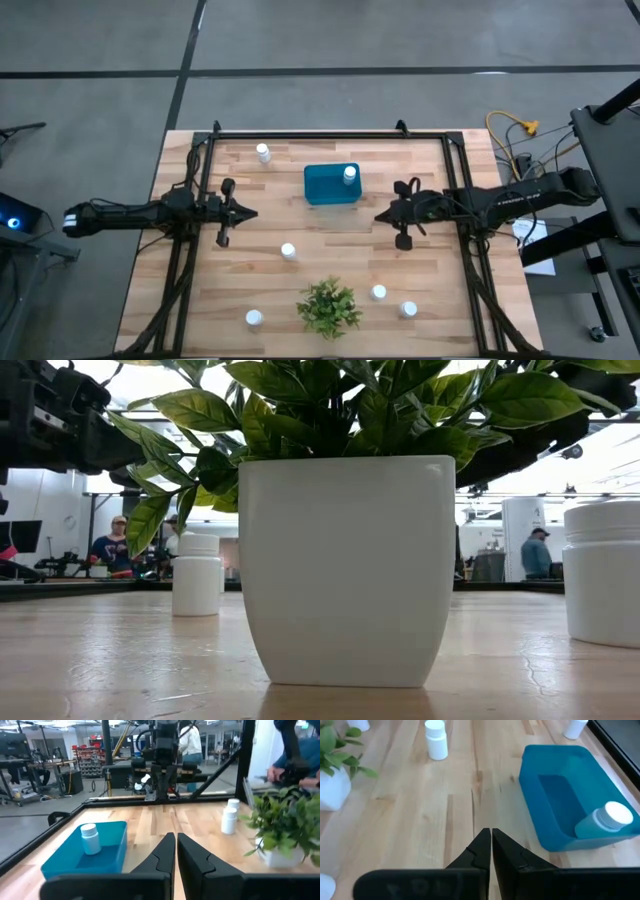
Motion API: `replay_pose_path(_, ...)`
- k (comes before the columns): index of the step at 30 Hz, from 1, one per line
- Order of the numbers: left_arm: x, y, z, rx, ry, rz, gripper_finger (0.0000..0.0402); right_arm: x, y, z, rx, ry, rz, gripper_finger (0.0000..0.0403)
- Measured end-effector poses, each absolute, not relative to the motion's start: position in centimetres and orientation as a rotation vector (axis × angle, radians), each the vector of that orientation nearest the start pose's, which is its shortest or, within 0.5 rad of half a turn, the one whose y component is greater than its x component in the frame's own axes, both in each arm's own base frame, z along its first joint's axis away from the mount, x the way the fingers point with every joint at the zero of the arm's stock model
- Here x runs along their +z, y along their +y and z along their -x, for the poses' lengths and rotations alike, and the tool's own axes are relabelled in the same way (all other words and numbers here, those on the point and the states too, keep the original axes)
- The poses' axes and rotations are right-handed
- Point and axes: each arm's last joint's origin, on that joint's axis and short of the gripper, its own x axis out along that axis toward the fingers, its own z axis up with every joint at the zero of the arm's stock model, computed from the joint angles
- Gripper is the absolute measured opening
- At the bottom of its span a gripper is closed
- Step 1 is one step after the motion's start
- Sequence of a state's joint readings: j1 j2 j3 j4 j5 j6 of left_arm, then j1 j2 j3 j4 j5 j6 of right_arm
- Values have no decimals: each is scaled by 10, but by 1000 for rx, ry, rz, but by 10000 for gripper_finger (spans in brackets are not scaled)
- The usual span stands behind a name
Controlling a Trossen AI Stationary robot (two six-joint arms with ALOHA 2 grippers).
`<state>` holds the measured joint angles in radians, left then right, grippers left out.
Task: Pick and place pill bottles into a basket
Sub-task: Put the white pill bottle into the blue bin
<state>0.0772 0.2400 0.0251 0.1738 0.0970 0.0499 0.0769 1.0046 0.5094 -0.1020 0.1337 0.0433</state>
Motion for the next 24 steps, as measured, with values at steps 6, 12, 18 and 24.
replay_pose_path(6, 192, 7, -111, 29, 112, -112, 2, 211, 12, -202, -62, 579, 36, 8)
replay_pose_path(12, 222, 11, -106, 150, 243, -184, 2, 213, 12, -203, -60, 569, 37, 8)
replay_pose_path(18, 233, 15, -109, 266, 352, -214, 2, 213, 12, -203, -58, 572, 44, 9)
replay_pose_path(24, 227, 16, -118, 259, 405, -209, 2, 212, 12, -202, -61, 577, 37, 9)
